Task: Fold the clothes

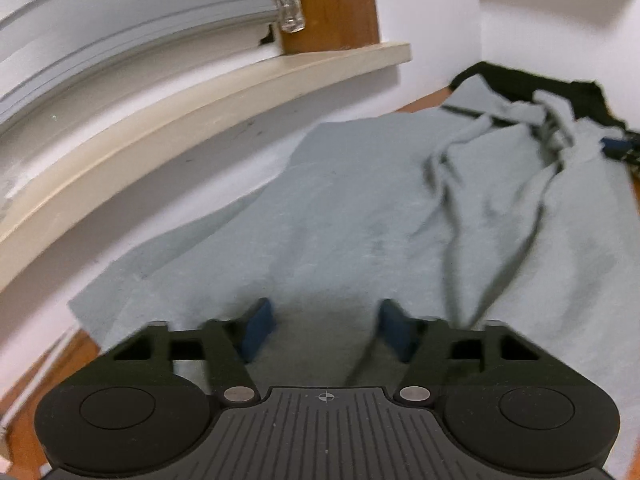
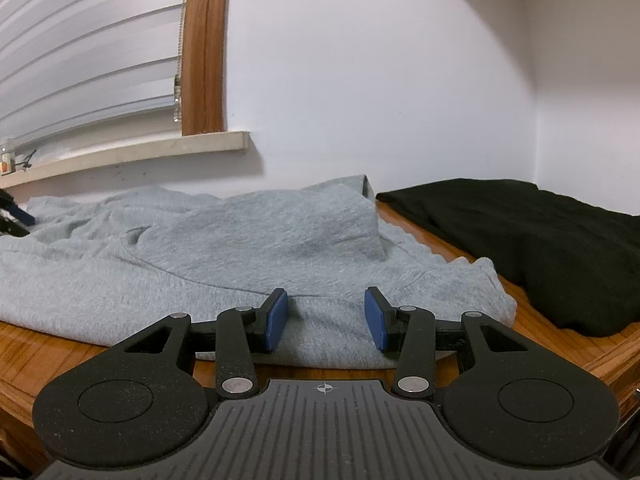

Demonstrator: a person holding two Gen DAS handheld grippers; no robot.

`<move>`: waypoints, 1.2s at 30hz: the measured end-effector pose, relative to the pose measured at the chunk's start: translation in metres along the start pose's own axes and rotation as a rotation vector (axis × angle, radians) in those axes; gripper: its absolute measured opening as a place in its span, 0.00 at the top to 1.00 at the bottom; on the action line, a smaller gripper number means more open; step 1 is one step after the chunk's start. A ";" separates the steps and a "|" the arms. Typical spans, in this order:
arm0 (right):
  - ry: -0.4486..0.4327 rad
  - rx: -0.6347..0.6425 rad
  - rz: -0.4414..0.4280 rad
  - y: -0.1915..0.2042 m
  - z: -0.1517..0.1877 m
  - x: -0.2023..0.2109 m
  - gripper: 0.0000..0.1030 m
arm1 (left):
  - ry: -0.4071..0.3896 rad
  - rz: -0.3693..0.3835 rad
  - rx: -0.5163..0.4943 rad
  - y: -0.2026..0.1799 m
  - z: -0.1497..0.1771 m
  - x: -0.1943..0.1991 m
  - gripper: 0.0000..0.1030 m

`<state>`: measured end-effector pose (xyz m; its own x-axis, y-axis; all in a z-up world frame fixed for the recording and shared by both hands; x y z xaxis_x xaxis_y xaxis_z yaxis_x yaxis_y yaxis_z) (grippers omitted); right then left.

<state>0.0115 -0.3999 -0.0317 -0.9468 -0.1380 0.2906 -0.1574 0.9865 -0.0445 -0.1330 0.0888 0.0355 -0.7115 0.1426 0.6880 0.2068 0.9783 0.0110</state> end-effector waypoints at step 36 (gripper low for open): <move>0.003 -0.013 -0.006 -0.002 0.000 0.001 0.58 | -0.142 0.003 0.343 -0.009 0.100 0.110 0.42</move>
Point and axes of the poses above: each gripper's, at about its wrist camera, not at the fingertips, and x roughly against the way its jaws point, y to its left, z to its underside, the point moved 2 cm from there along -x, roughly the way its jaws point, and after that the axes turned 15 degrees about z, right-handed, at the moved point
